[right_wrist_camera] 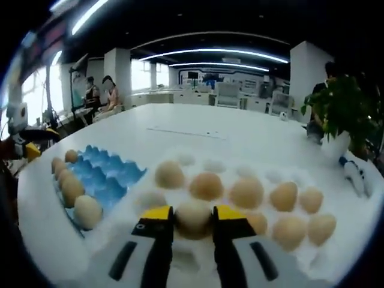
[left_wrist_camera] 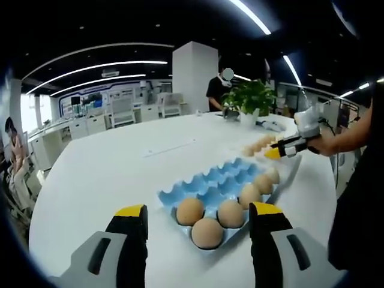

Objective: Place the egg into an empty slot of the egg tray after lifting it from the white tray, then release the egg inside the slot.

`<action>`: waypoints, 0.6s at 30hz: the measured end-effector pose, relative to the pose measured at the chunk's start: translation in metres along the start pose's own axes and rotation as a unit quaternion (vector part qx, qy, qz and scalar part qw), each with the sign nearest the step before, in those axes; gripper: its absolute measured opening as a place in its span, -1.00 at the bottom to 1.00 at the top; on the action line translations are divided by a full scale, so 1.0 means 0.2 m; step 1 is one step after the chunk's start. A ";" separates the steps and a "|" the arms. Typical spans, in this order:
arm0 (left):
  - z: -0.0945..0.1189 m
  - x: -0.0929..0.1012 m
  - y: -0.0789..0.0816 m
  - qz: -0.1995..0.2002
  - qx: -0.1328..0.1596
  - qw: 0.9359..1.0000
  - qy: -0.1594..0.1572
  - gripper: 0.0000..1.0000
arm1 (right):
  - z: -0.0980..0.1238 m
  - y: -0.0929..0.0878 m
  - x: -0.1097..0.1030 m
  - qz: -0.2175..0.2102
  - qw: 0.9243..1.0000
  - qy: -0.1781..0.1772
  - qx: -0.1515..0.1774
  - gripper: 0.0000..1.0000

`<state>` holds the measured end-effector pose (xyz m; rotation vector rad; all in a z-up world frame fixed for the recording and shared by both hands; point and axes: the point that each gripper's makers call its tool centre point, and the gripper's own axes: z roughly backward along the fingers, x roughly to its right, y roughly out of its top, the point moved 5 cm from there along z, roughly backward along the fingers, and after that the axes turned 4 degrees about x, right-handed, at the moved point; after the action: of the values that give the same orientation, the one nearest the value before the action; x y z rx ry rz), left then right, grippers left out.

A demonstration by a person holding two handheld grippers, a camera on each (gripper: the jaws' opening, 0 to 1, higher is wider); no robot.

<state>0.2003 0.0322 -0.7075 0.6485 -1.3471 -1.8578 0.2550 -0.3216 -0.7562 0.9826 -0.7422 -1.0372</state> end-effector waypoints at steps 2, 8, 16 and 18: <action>0.00 0.00 0.00 -0.001 0.001 1.000 0.001 0.39 | 0.02 0.03 -0.01 0.021 1.000 -0.003 0.018 -0.50; 0.01 -0.01 -0.01 0.001 -0.002 1.000 0.005 0.39 | 0.06 0.11 -0.01 -0.006 0.999 0.003 0.036 -0.50; 0.00 0.00 -0.01 0.000 -0.003 1.000 0.001 0.39 | 0.05 0.21 -0.13 0.009 0.997 0.039 0.059 -0.50; 0.00 0.00 -0.01 -0.001 -0.003 1.000 0.000 0.39 | 0.04 0.24 -0.17 0.009 0.997 0.052 0.063 -0.50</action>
<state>0.2005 0.0328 -0.7087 0.6465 -1.3416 -1.8620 0.2525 -0.2846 -0.7110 1.1279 -0.7365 -0.9259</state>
